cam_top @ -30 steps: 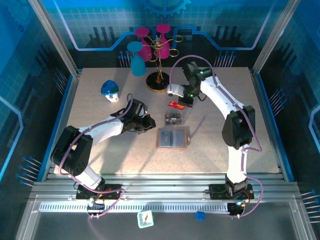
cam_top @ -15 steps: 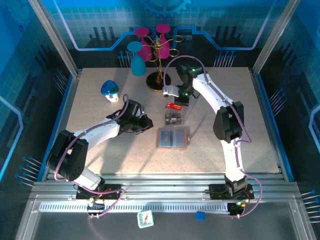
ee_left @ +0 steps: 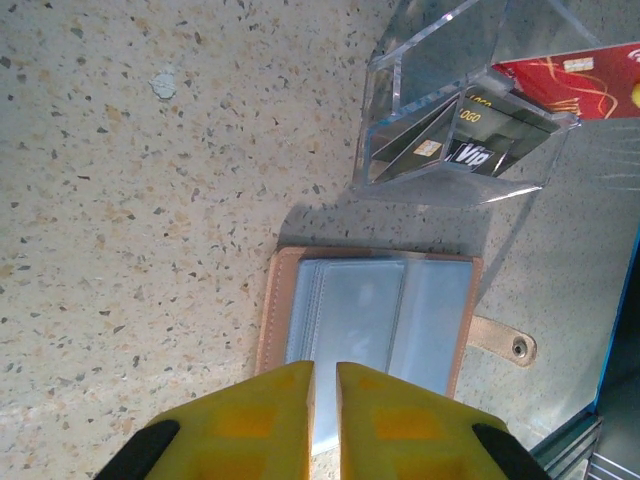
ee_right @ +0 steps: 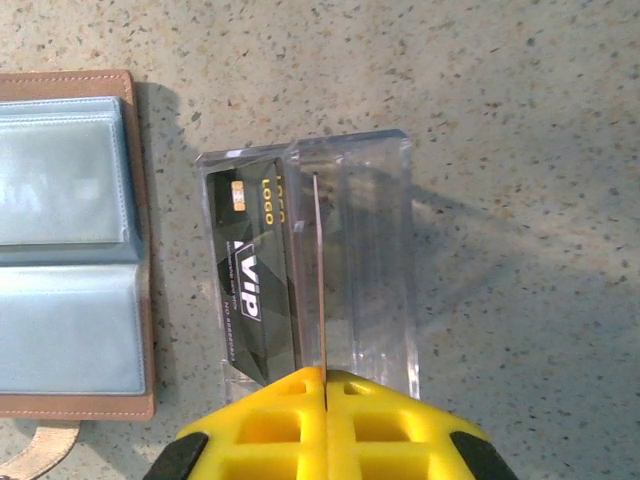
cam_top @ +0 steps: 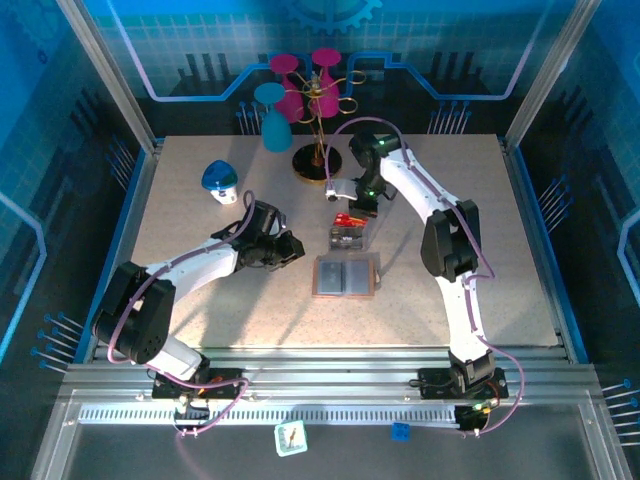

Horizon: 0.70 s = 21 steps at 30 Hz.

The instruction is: Take the credit cards out of the card holder

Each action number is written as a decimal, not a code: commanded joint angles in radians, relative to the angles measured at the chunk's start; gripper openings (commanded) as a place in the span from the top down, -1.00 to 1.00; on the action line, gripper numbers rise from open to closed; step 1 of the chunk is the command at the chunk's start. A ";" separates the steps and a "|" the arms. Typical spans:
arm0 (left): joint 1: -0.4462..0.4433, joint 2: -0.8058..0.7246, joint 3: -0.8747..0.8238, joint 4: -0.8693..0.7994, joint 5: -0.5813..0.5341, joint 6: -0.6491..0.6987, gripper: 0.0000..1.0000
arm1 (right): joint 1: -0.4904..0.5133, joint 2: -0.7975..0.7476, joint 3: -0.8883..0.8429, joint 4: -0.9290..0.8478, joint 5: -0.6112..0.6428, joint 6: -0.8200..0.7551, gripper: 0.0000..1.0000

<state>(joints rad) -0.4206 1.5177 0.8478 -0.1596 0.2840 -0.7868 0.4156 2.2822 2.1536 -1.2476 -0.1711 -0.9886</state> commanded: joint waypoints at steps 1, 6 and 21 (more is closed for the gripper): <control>0.008 -0.018 -0.013 -0.009 0.002 -0.011 0.71 | 0.019 0.029 0.025 -0.055 -0.031 -0.008 1.00; 0.008 -0.015 -0.005 -0.009 0.000 -0.011 0.71 | 0.022 0.034 0.025 -0.050 -0.036 -0.001 0.99; 0.010 0.000 0.001 -0.017 0.009 -0.010 0.73 | 0.023 0.000 0.006 0.089 0.041 0.050 0.47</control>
<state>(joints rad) -0.4206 1.5181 0.8478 -0.1596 0.2840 -0.7868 0.4271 2.2971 2.1544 -1.1904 -0.1528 -0.9546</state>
